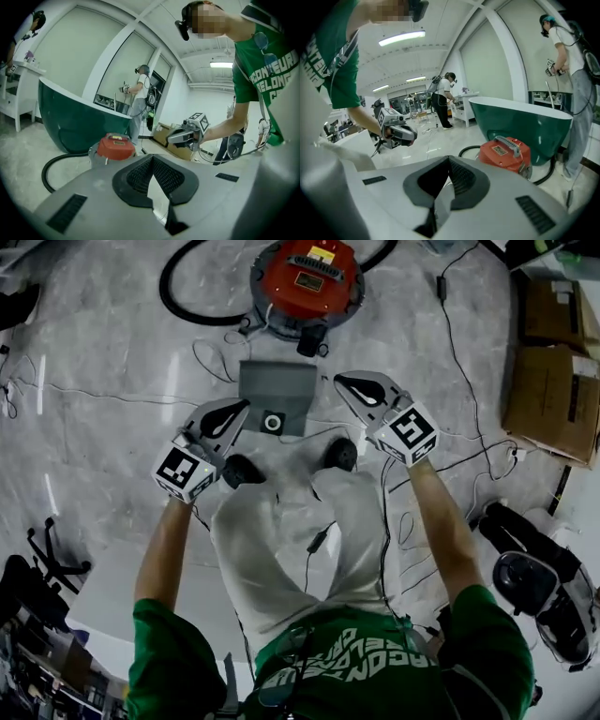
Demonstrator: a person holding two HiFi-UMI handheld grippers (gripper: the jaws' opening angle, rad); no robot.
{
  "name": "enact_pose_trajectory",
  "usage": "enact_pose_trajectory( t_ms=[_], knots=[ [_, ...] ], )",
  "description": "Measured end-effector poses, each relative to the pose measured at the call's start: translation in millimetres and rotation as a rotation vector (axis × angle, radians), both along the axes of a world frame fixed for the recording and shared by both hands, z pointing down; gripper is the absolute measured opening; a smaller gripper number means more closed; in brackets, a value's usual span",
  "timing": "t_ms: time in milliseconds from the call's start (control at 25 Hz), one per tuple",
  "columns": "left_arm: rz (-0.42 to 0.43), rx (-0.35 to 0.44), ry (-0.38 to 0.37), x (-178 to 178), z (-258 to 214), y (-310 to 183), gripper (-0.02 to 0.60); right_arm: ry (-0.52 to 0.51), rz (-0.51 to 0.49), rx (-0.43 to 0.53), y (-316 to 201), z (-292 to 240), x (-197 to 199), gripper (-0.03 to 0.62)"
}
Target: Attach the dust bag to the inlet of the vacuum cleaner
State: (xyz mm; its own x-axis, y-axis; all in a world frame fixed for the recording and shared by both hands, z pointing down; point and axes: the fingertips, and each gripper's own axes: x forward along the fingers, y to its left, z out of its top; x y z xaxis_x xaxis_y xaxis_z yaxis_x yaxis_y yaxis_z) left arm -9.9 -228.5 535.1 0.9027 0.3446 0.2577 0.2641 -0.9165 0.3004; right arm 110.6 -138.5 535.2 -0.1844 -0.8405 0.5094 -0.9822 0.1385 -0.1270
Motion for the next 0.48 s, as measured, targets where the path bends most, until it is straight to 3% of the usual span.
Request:
enact_pose_trajectory(
  t_ms=[160, 280, 480],
  knots=[
    [0.063, 0.029, -0.003, -7.6, 92.4, 4.3, 0.003, 0.021, -0.134, -0.027, -0.5, 90.5, -18.8, 0.008],
    [0.106, 0.086, -0.006, -13.5, 152.4, 9.0, 0.003, -0.034, -0.204, -0.019, -6.3, 147.4, -31.3, 0.008],
    [0.177, 0.076, 0.02, -10.3, 239.2, 26.8, 0.003, -0.036, -0.29, -0.018, -3.1, 227.1, -33.3, 0.008]
  ],
)
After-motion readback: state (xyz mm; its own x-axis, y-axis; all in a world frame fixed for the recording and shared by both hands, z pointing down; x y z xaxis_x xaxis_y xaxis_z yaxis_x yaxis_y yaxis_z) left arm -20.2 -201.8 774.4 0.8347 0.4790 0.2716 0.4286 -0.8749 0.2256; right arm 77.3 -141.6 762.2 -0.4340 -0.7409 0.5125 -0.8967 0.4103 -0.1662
